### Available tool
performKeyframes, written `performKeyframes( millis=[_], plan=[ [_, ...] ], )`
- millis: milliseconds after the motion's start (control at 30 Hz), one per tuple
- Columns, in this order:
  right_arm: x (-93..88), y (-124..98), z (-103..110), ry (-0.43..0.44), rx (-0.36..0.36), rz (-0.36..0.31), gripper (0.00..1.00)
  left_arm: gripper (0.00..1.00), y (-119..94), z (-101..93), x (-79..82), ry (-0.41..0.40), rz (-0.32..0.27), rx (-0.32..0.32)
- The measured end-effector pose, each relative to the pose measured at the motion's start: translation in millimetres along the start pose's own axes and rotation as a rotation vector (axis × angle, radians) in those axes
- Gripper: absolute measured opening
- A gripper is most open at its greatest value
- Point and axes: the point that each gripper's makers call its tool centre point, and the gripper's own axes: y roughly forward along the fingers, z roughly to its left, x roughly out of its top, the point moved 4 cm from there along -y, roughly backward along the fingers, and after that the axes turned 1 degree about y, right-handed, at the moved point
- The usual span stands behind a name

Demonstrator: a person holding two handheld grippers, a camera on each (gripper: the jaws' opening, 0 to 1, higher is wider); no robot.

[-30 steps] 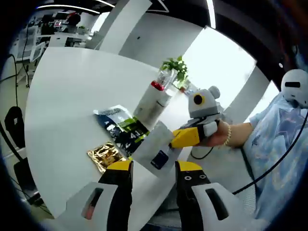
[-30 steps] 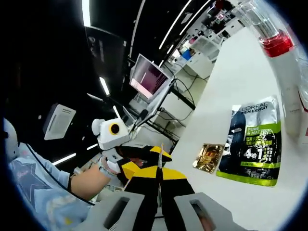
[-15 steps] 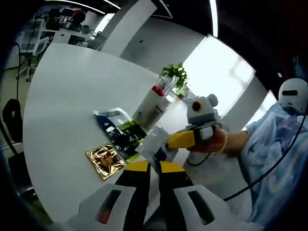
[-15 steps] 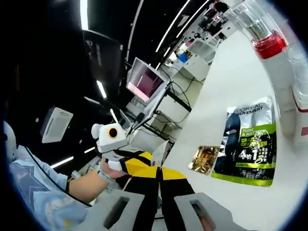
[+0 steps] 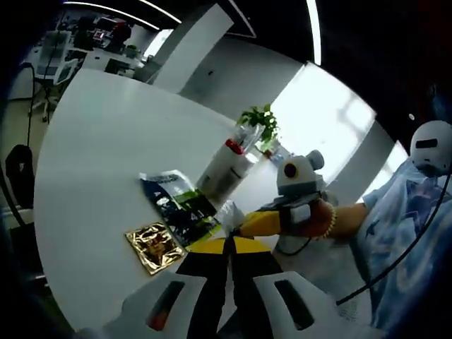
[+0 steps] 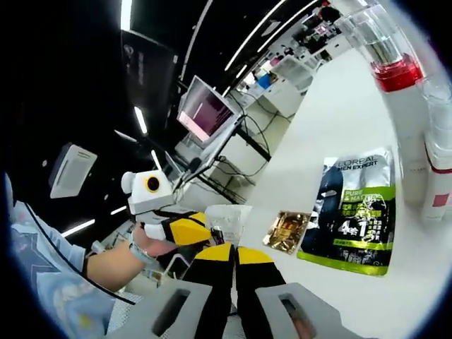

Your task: Arrange the skincare products in the storage area until every visible bottle or jar stands upright without overlapping.

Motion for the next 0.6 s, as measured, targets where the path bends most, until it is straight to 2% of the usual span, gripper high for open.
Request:
performKeyframes(
  millis=[67, 300, 433, 600],
  plan=[
    [2.3, -0.9, -0.1, 0.0, 0.003, -0.018, 0.0, 0.0, 2.3, -3.2, -1.0, -0.014, -0.015, -0.031],
    [10.5, -4.3, 1.9, 0.035, 0.037, -0.073, 0.0, 0.0, 7.7, -3.3, -4.4, -0.086, -0.029, -0.069],
    [9.4, -2.8, 1.3, 0.036, 0.031, -0.067, 0.0, 0.0, 7.8, -1.1, -3.6, -0.102, -0.037, -0.053],
    [7.2, -0.8, 1.5, 0.034, 0.021, -0.053, 0.0, 0.0, 3.0, 7.0, 6.1, -0.166, -0.092, -0.025]
  ],
)
